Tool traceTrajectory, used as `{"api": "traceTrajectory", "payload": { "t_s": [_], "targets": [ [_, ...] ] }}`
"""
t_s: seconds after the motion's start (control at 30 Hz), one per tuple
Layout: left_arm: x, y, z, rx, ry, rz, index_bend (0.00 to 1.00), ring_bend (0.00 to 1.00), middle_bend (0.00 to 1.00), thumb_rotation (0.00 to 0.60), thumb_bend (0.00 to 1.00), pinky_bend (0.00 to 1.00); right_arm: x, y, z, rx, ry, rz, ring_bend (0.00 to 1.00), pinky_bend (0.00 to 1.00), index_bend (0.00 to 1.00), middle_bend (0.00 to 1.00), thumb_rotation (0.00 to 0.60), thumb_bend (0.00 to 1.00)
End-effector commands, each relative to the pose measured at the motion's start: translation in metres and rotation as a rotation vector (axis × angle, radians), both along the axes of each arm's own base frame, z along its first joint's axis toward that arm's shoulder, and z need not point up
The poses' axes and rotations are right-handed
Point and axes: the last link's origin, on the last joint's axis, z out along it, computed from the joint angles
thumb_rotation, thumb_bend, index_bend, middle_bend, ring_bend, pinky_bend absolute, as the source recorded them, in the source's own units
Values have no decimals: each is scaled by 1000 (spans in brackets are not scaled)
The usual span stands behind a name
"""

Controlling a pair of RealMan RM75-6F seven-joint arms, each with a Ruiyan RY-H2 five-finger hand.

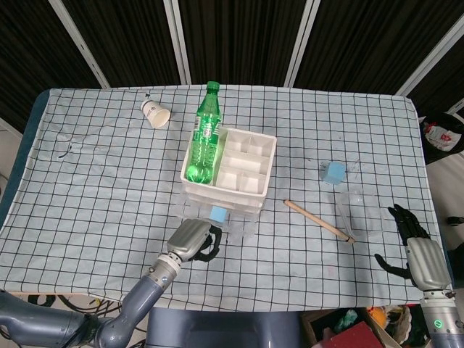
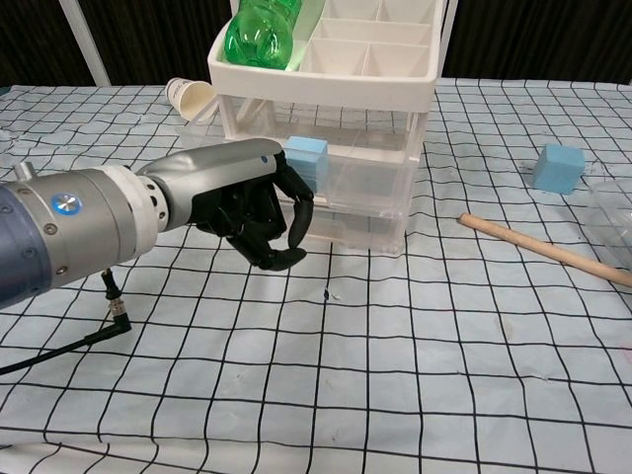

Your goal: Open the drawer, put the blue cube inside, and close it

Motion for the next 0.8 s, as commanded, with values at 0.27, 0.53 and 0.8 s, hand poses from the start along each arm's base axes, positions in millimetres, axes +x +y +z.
{"api": "traceTrajectory", "payload": {
  "t_s": [0.27,0.53,0.8],
  "targets": [
    [4,19,-5,41,18,20,649,1000,1000,600,402,967,1,0,0,1,-6,-1,0,187,0,0,600,197],
    [12,35,-14,62,31,23,618,1000,1000,600,402,967,0,0,0,4,-15,-7,0,187,0,0,600,197],
    [17,54,-22,86,30,63,613,1000,1000,600,402,967,0,-1,0,5,-24,-10,0,187,0,0,600,197]
  ]
}}
